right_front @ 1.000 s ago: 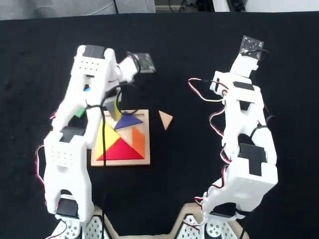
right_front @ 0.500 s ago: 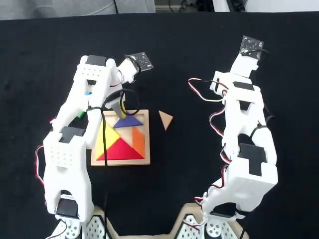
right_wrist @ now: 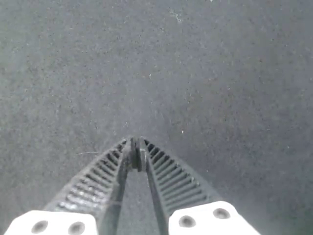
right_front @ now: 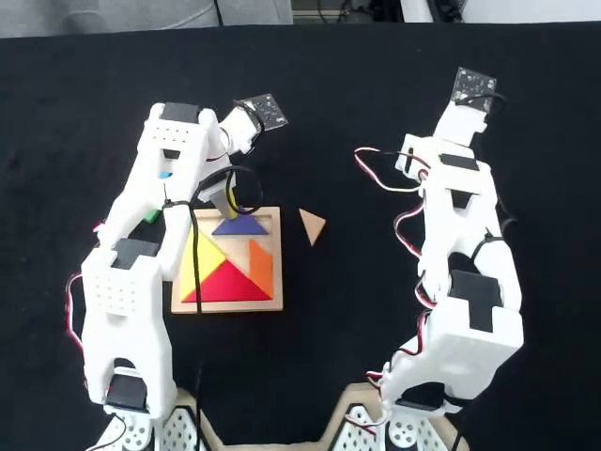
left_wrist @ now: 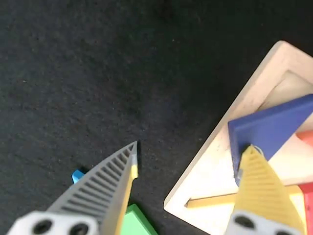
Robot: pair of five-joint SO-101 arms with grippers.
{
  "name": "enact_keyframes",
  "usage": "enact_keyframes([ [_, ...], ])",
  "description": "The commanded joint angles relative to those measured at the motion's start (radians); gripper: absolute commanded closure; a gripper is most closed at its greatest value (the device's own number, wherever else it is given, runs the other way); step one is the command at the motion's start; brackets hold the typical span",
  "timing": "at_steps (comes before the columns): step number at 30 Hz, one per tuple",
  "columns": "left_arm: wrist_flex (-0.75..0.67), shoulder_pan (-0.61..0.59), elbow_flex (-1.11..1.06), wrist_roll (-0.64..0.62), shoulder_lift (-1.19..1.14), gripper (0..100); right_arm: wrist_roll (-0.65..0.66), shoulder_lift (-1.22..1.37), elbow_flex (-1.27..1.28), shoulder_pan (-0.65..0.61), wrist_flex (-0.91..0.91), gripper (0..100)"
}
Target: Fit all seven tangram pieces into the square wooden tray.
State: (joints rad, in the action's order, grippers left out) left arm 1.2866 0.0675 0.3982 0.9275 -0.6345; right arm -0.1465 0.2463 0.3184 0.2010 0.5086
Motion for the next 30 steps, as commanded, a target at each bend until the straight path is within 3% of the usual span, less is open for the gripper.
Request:
enact_keyframes([
  [1, -0.017, 0.056, 0.047, -0.009, 0.011, 68, -0.005, -0.015, -0.019, 0.008, -0.025, 98.1],
  [12, -0.012, 0.15, 0.085, -0.029, 0.015, 68, -0.005, -0.015, -0.019, 0.008, -0.025, 98.1],
  [17, -0.009, 0.073, 0.171, -0.106, 0.023, 68, -0.005, -0.015, -0.019, 0.008, -0.025, 98.1],
  [25, 0.015, -0.064, 0.182, -0.103, 0.012, 68, -0.005, -0.016, -0.019, 0.008, -0.025, 98.1],
  [30, 0.011, -0.065, 0.12, -0.101, 0.011, 68, -0.005, -0.016, -0.019, 0.008, -0.025, 98.1],
])
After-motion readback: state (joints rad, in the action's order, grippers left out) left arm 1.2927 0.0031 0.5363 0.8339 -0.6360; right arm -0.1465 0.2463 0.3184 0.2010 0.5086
